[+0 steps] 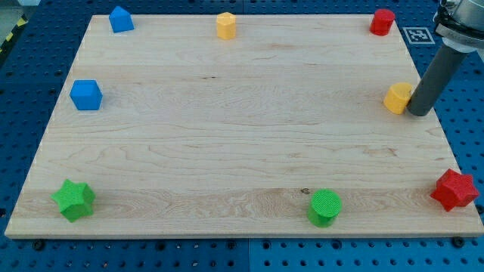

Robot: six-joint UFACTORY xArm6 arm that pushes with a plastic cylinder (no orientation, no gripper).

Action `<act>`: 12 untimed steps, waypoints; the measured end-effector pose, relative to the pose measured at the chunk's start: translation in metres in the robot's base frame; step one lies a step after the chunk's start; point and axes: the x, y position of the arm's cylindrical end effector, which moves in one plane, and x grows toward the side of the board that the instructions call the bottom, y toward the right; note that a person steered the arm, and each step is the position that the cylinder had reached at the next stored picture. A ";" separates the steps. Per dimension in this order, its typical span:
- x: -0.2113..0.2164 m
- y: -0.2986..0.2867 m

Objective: Move the yellow heart towards the center of the board

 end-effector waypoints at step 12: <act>-0.042 -0.063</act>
